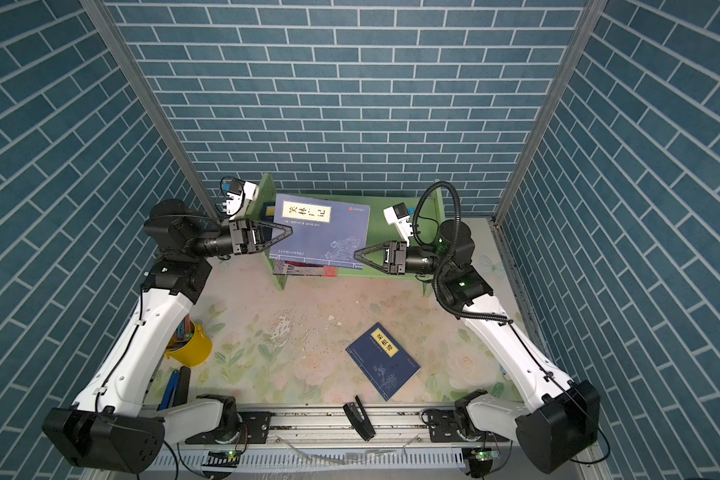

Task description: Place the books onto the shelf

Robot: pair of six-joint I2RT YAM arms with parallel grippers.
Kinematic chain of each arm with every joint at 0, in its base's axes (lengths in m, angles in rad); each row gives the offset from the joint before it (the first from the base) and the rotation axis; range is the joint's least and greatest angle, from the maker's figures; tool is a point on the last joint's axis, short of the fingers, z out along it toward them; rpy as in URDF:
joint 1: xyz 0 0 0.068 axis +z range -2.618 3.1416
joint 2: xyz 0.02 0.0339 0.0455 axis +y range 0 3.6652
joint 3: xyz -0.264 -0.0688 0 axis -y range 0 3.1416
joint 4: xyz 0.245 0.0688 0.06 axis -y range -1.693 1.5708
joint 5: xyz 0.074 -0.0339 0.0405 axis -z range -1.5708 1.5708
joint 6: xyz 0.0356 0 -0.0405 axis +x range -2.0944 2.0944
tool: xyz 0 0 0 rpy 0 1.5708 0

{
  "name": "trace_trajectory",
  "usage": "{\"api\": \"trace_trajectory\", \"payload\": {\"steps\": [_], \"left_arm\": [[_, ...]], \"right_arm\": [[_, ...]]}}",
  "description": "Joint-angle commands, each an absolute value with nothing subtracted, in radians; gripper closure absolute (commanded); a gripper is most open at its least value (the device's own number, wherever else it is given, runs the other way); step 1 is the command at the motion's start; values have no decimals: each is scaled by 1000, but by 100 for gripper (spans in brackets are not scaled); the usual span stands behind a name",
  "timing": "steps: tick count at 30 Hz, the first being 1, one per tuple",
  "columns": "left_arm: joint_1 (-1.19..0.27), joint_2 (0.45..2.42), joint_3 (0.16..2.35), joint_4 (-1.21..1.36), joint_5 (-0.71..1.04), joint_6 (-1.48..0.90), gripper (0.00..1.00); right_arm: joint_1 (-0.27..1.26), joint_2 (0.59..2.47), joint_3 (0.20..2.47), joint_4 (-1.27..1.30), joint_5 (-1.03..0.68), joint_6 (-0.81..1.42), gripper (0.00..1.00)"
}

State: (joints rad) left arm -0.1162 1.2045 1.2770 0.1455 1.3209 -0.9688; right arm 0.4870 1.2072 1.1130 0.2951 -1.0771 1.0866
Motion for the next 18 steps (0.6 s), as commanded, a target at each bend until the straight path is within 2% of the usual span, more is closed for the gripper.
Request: {"api": "trace_trajectory", "payload": {"steps": [1,5,18], "left_arm": [[-112,1172,1259,217,1293,-987,100],[-110,1167,1237,213,1277,-988,100],[-102,1163,1213,285,1206,-1062,100]], "right_arm": [[487,1215,1109,485,-1040,1185,59],[491,1235,1106,561,-1022,1234,64],[524,1291,1135,580,-1013,1247,70]]}}
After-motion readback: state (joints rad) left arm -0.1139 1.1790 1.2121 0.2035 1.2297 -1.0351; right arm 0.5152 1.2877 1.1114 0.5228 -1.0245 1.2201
